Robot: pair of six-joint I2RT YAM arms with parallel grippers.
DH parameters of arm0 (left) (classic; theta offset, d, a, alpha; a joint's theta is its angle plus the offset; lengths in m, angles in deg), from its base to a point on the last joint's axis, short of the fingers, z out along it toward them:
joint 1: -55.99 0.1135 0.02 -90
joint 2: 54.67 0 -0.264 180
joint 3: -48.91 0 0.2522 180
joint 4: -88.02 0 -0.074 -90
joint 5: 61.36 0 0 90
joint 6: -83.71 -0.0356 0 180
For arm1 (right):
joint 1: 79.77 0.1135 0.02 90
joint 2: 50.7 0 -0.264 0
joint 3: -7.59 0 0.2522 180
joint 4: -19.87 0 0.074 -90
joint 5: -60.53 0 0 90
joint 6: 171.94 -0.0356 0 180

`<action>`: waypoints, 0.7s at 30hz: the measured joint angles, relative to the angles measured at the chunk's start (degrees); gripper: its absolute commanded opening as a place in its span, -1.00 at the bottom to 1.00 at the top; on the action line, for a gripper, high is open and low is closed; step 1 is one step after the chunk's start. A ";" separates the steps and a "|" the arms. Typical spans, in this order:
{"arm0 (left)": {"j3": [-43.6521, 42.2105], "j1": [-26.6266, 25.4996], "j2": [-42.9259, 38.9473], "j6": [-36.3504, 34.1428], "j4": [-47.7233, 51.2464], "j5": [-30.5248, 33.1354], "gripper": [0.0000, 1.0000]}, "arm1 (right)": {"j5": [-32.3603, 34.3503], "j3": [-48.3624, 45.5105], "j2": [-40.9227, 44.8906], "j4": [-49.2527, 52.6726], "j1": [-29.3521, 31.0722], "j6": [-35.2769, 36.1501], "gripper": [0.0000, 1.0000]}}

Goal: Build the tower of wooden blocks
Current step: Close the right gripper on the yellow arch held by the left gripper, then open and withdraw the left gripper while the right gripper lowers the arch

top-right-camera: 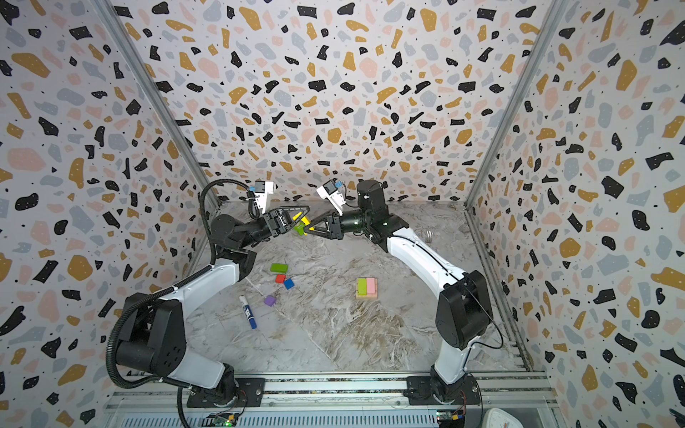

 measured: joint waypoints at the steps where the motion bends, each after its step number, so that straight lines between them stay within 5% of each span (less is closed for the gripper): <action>1: 0.00 0.00 -0.11 -0.24 0.07 -0.11 -0.30 | -0.13 0.00 0.00 -0.02 0.02 -0.15 -0.77; 7: -0.02 0.00 -1.14 -3.10 6.23 1.44 0.97 | 0.61 0.00 0.00 0.26 0.24 1.51 -0.83; 21: 5.62 5.25 -10.69 -26.67 47.54 8.57 0.99 | 13.99 -6.38 6.10 9.68 -0.68 10.75 -0.83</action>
